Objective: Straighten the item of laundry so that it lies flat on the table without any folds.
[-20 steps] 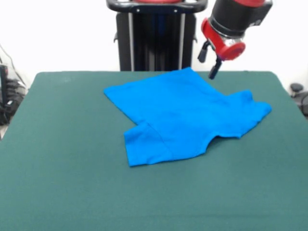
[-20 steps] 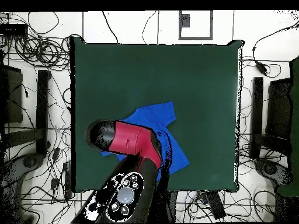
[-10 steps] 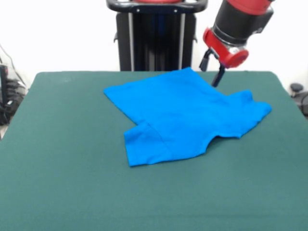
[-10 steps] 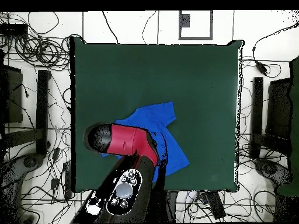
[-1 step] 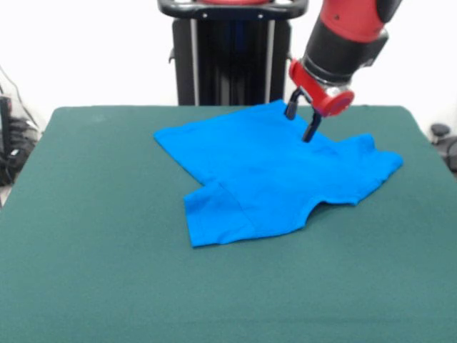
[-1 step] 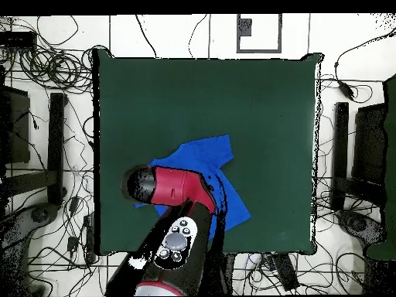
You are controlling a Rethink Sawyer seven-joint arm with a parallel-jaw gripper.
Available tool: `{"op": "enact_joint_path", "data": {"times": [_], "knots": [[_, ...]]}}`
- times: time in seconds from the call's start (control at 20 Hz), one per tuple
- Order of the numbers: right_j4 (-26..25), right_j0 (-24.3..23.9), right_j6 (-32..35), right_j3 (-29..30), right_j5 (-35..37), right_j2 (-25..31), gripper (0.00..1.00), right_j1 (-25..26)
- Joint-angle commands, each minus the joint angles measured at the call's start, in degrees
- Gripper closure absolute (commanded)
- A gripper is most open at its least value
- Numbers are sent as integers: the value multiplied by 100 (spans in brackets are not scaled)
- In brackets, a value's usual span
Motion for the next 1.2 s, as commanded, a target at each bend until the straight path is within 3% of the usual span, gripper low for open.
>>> {"op": "enact_joint_path", "data": {"times": [0.05, 0.65, 1.2], "knots": [[-175, -50, 35, 455, -488, 885, 0, 471], [-229, -39, 96, 445, -618, 883, 0, 526], [-596, -605, -438, 676, -360, 1154, 0, 67]]}}
